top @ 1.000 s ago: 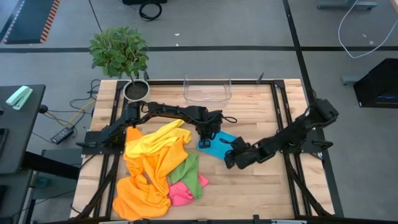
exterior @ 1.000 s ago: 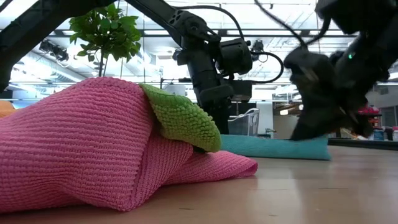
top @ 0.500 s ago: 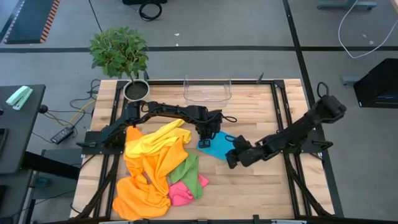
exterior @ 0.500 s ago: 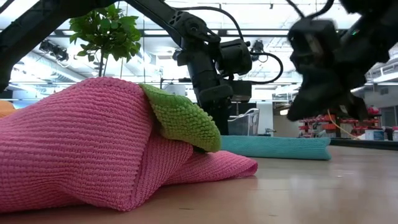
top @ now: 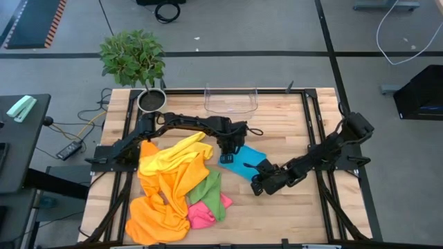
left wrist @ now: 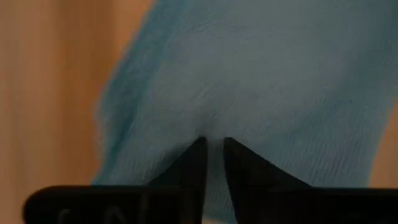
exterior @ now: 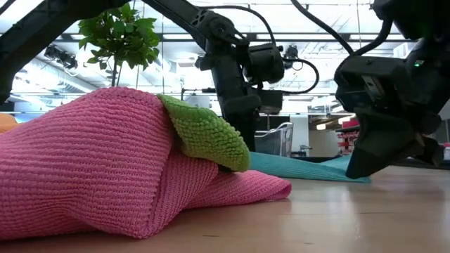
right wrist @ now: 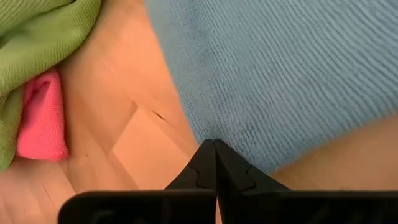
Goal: Fold microfiber towels
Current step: Fold the blue towel
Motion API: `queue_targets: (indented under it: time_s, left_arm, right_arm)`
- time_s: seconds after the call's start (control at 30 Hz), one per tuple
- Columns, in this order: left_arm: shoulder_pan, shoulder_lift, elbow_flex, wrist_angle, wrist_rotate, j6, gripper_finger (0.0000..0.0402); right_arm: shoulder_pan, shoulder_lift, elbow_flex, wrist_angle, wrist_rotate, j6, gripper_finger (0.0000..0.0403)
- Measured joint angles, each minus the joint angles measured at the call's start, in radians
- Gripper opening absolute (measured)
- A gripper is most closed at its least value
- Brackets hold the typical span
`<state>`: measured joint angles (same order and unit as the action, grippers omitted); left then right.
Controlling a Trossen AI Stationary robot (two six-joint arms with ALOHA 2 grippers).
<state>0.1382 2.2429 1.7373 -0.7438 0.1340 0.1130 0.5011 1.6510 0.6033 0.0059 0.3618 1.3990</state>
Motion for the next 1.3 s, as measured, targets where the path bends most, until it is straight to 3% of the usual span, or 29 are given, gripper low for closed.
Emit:
queue_targets:
  time_s: [0.3,0.57,0.77,0.9,1.3]
  left_arm:
    - [-0.085,-0.044,0.012,-0.006,0.022,-0.076,0.0106]
    - [-0.171,-0.045,-0.016,0.037,-0.004,-0.081,0.0079]
    - [-0.15,-0.051,-0.155,0.123,0.013,-0.159,0.0058]
    - [-0.14,-0.053,-0.176,0.136,0.047,-0.17,0.0052]
    - [-0.091,-0.165,-0.078,0.116,0.034,-0.127,0.0061]
  right_arm:
    - [-0.017,-0.032,-0.003,-0.02,-0.005,-0.034,0.0]
    - [-0.02,-0.031,-0.003,-0.021,-0.009,-0.045,0.0]
    - [-0.021,-0.031,-0.003,-0.023,-0.024,-0.067,0.0]
    - [-0.022,-0.039,-0.003,-0.025,-0.035,-0.067,0.0]
    - [-0.084,-0.304,-0.006,-0.143,-0.116,-0.164,0.0]
